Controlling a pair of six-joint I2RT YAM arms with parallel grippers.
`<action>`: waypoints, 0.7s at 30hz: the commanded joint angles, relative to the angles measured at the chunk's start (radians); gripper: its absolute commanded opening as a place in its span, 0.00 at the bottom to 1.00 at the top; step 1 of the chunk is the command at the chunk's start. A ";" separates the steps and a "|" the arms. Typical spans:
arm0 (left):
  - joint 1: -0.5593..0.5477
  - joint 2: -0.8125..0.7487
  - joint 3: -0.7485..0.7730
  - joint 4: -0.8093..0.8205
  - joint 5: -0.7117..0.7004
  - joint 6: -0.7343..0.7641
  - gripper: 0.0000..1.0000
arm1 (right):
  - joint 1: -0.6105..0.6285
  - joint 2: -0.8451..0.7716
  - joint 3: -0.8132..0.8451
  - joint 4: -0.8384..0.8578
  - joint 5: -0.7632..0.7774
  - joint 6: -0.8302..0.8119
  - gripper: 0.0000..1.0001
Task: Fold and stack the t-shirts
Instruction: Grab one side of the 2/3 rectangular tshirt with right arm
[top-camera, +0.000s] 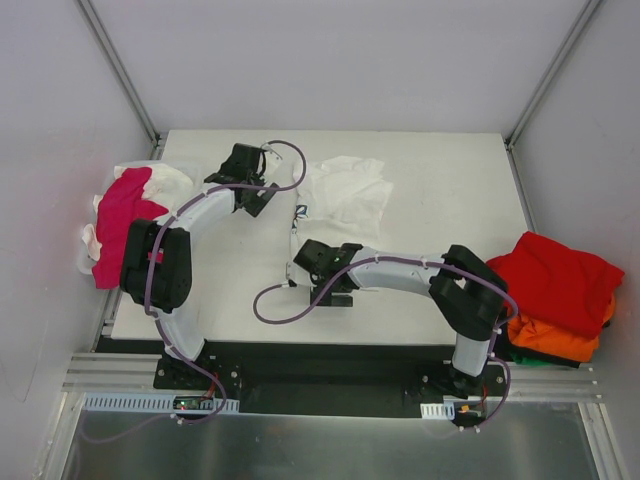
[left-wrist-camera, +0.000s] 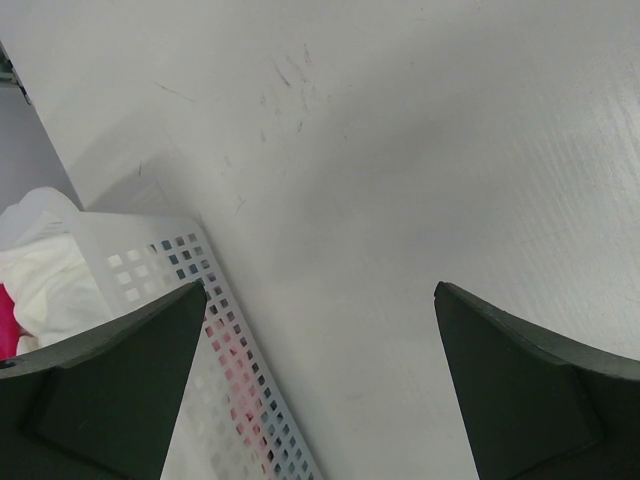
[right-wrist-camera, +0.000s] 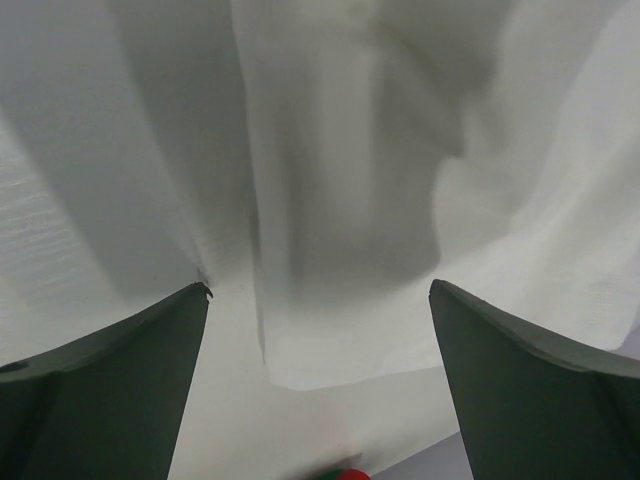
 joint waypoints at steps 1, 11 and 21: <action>-0.015 -0.039 0.007 0.003 -0.010 -0.003 1.00 | -0.017 -0.023 -0.029 0.028 -0.013 0.011 0.97; -0.027 -0.051 -0.006 0.003 -0.030 0.005 0.99 | -0.107 0.075 0.026 0.074 -0.053 -0.056 0.96; -0.027 -0.088 -0.035 0.003 -0.056 0.031 0.99 | -0.149 0.121 0.056 0.053 -0.218 -0.066 0.86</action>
